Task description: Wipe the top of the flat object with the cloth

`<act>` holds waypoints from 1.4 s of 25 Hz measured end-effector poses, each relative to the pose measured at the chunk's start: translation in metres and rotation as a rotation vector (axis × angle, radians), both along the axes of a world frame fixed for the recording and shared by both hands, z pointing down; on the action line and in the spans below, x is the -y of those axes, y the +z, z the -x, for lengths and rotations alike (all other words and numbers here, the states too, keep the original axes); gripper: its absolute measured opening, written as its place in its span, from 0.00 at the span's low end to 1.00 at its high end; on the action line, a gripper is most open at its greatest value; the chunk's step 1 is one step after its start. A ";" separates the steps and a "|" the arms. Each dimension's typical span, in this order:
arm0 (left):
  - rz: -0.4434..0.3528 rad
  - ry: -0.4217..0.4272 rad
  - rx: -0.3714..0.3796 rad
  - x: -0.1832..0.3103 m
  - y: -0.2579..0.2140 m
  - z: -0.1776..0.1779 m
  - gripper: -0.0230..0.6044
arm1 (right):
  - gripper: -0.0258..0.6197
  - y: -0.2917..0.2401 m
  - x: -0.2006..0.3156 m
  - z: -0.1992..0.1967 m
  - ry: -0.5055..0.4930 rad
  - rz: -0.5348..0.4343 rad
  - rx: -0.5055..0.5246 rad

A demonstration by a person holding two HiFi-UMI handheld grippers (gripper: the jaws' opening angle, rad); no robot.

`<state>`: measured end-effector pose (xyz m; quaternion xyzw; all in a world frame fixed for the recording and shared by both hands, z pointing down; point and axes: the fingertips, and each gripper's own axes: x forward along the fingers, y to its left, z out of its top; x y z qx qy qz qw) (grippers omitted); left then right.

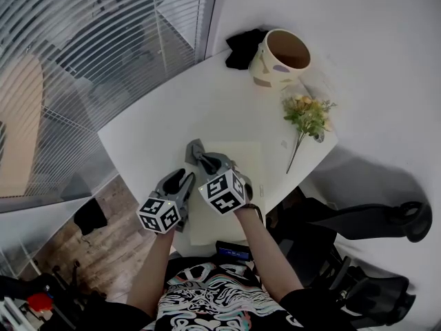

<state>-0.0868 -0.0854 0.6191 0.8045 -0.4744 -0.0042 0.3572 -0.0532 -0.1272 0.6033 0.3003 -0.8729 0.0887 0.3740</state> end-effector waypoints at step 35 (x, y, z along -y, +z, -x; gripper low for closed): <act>-0.012 0.005 0.022 0.002 0.001 0.000 0.34 | 0.07 0.002 -0.025 -0.005 0.005 -0.003 0.002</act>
